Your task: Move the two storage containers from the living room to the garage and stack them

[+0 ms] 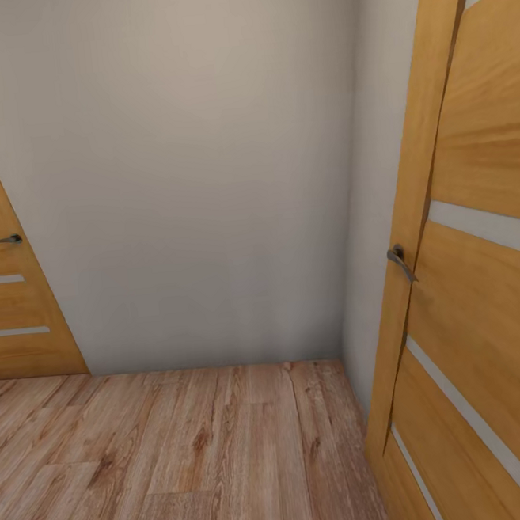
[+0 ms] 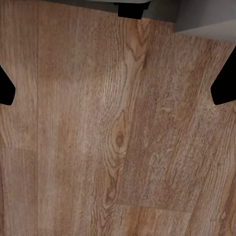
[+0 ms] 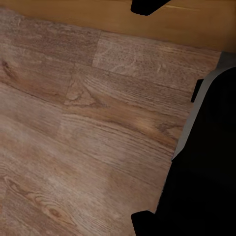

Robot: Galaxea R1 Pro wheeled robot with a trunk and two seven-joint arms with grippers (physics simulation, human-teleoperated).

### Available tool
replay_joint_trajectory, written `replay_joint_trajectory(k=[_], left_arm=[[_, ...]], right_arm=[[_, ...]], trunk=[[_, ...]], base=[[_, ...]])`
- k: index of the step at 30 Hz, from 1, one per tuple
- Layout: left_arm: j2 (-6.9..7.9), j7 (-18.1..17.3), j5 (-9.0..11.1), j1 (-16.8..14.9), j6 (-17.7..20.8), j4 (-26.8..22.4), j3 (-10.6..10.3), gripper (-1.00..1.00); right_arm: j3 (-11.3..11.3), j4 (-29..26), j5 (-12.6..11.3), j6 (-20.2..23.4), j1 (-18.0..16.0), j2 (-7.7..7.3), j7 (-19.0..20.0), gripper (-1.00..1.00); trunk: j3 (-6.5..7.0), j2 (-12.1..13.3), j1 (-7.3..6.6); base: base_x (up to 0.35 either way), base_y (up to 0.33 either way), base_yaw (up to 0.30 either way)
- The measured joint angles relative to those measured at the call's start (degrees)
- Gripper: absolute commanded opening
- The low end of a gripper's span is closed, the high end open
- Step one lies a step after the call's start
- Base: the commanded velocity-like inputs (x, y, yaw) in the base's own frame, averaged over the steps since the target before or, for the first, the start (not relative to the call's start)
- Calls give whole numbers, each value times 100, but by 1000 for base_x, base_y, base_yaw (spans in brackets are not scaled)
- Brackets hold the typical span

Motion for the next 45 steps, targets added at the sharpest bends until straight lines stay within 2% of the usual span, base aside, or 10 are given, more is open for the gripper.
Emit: replay_joint_trajectory(k=[2,6,13,19,24,31,45], left_arm=[[0,-3,-2,0,-4,0,5,100],[8,-6,8,0,-61,0,22,100],[16,2,10,1,-70,0,28,100],[17,10,9,1,-50,0,24,100],[4,12,6,1,-40,-1,6,100],[9,12,6,1,-37,-1,-1,100],[9,12,6,1,-37,0,-3,100]], right_arm=[[3,-38,32,-8,-17,8,1,100],[0,-484,26,-22,-40,13,5,100],[-17,-654,-21,-8,-57,14,-16,100],[-23,-901,-30,640,-102,14,-72,100],[-23,-948,-25,805,-105,14,-84,100],[-22,-952,-17,820,-105,14,-85,100],[-17,-951,-4,821,-105,14,-78,100]], trunk=[[0,0,0],[0,0,0],[0,0,0],[0,0,0],[0,0,-1],[0,0,-2],[0,0,0]], base=[[0,0,0],[0,0,0],[0,0,0],[0,0,0],[28,0,0],[203,0,0],[17,-2,0]])
